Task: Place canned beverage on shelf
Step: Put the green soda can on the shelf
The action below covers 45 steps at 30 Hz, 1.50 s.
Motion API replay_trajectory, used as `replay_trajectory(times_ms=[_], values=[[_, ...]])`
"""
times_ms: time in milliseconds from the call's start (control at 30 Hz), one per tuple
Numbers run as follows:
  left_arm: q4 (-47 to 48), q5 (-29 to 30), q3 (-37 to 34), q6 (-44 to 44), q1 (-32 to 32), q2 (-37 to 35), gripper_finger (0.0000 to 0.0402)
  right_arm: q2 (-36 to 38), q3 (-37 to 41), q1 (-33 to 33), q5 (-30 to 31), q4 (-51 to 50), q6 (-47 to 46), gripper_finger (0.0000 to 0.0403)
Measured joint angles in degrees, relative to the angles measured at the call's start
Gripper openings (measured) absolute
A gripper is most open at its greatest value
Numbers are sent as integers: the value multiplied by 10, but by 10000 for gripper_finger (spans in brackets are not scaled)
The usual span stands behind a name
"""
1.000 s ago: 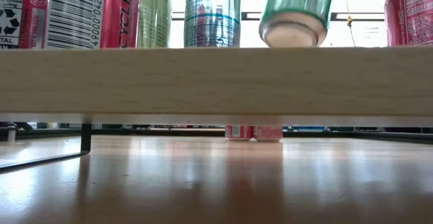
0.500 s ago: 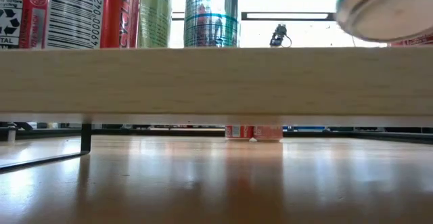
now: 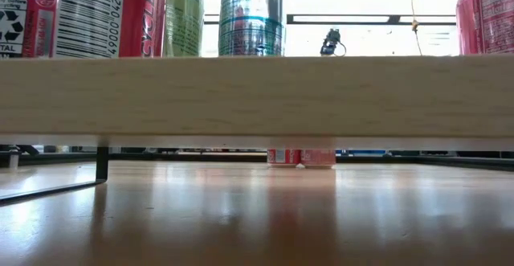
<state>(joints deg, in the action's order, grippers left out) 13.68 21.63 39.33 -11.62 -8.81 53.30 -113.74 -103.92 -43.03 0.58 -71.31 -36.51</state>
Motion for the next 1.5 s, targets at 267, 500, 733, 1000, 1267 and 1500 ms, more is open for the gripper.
replay_trajectory(times_ms=[267, 500, 733, 1000, 1267, 1500], values=[[3, 0, 0, -10, 0, 0, 274, -43, 0, -9, -43, -66, -73, 341], [5, 0, 0, 2, 0, 0, 274, -42, 0, -12, -32, -57, -117, 341], [4, 0, 0, 5, 0, 0, 274, -42, 1, -16, -36, -27, -133, 342], [4, 0, 0, 5, 0, 0, 274, -42, 1, -16, -34, -25, -136, 381], [7, 0, 0, 4, 0, 0, 274, -41, -28, -6, -50, -50, -139, 397], [15, 0, 0, 4, 0, 0, 274, -41, -87, -7, -45, -87, -145, 395]])
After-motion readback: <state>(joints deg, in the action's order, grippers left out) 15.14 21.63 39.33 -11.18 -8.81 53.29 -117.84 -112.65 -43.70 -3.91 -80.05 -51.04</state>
